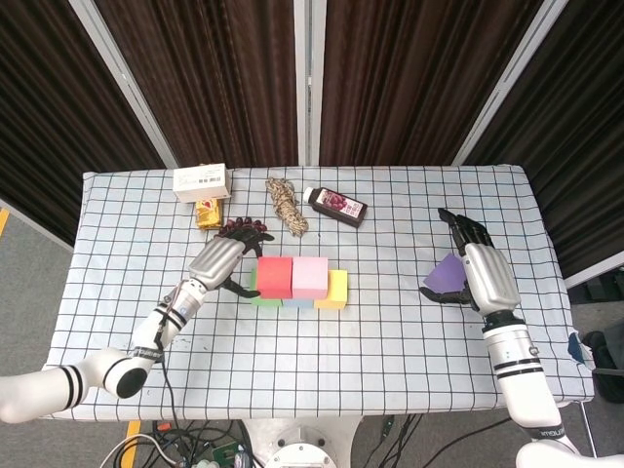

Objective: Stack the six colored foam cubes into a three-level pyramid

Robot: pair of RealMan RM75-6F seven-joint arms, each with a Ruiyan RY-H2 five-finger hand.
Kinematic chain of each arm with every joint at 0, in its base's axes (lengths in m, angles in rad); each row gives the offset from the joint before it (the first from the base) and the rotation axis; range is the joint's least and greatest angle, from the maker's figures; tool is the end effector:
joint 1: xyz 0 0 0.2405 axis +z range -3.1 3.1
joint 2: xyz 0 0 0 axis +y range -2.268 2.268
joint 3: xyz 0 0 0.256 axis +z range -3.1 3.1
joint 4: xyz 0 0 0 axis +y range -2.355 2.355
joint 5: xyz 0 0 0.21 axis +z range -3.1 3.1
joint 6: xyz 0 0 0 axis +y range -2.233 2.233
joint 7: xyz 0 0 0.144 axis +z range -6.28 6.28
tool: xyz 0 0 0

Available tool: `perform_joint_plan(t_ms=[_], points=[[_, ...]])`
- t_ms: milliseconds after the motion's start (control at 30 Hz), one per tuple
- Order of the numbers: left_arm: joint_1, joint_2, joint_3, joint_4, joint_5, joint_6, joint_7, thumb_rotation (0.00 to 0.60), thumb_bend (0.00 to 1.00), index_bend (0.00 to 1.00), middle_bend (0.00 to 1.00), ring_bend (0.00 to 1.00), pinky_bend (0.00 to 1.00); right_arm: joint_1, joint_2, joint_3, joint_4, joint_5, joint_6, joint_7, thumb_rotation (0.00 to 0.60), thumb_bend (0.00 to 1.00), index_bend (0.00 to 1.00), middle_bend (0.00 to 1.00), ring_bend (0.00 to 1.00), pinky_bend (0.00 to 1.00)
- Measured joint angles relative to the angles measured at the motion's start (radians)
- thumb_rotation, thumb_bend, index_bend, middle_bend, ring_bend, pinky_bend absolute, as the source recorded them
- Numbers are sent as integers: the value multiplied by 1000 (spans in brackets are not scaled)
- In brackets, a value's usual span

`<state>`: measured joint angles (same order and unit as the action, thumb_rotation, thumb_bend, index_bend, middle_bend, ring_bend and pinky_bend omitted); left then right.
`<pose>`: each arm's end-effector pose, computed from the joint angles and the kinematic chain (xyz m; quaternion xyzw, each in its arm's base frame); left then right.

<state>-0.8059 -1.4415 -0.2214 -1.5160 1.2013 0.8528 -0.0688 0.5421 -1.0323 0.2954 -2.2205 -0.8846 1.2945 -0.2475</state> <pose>-0.1194 0.3627 0.0104 -0.7092 -0.4596 -0.4391 0.3049 -0.1301 -0.2836 0.1504 0.5541 -0.5084 0.4782 0.4537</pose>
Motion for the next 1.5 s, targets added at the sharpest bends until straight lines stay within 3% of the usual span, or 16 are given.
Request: perform_joint_plan(t_ms=[367, 1067, 1500], points=[[-4, -1, 3, -2, -11, 1, 11, 600, 16, 176, 425, 135, 145, -2, -2, -4, 4, -6, -7, 4, 600, 0, 0, 102, 14, 0], [0, -1, 6, -2, -7, 18, 11, 600, 15, 150, 232, 122, 144, -2, -2, -7, 3, -10, -19, 8, 600, 0, 0, 101, 14, 0], [70, 85, 45, -26, -16, 87, 81, 600, 16, 142, 194, 107, 144, 10, 3, -6, 11, 13, -29, -13, 600, 0, 0, 101, 13, 0]])
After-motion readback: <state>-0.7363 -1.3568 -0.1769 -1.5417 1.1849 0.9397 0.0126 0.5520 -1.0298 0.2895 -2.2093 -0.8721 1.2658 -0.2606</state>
